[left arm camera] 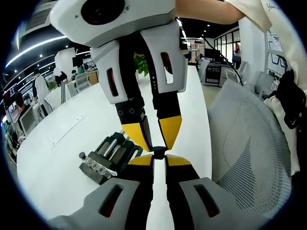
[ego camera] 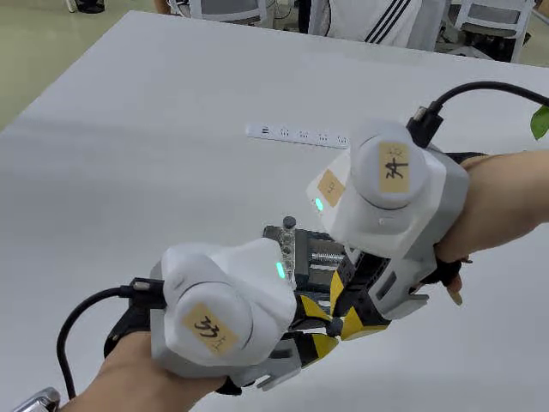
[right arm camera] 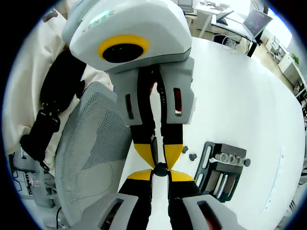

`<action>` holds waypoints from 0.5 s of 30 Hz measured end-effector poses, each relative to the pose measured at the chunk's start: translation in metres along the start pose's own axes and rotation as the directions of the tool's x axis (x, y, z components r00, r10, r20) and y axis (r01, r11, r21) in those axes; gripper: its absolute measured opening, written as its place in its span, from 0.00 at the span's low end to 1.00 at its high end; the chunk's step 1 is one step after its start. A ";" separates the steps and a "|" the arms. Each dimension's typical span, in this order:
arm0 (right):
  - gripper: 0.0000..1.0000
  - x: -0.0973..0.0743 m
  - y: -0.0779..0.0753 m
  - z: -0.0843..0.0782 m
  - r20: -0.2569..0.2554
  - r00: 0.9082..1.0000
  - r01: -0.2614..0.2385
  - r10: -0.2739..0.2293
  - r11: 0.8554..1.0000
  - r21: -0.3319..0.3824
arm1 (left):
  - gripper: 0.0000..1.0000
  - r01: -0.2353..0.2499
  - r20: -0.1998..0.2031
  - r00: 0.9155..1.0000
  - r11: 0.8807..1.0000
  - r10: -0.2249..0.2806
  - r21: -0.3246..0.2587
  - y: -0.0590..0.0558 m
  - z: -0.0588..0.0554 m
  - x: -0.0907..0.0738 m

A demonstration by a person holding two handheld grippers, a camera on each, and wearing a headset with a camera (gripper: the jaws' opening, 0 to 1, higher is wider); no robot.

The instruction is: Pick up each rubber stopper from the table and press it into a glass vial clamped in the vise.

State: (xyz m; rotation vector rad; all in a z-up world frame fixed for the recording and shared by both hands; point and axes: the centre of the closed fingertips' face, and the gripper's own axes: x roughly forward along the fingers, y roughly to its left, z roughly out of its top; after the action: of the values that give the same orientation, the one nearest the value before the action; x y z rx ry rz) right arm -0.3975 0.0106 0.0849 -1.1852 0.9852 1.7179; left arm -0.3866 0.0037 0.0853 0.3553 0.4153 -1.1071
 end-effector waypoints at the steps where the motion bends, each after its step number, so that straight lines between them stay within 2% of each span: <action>1: 0.06 0.000 0.000 0.000 -0.001 1.000 -0.001 0.001 1.000 0.000 | 0.05 0.001 0.002 1.000 1.000 -0.001 0.002 0.000 0.000 0.000; 15: 0.07 0.003 0.002 0.000 0.011 1.000 -0.004 0.004 1.000 0.004 | 0.05 0.004 0.005 1.000 1.000 -0.004 -0.020 -0.002 0.001 0.002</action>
State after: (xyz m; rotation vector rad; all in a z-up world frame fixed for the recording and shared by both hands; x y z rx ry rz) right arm -0.4000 0.0099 0.0826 -1.1707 0.9842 1.7229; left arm -0.3879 0.0009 0.0854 0.3338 0.4226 -1.1064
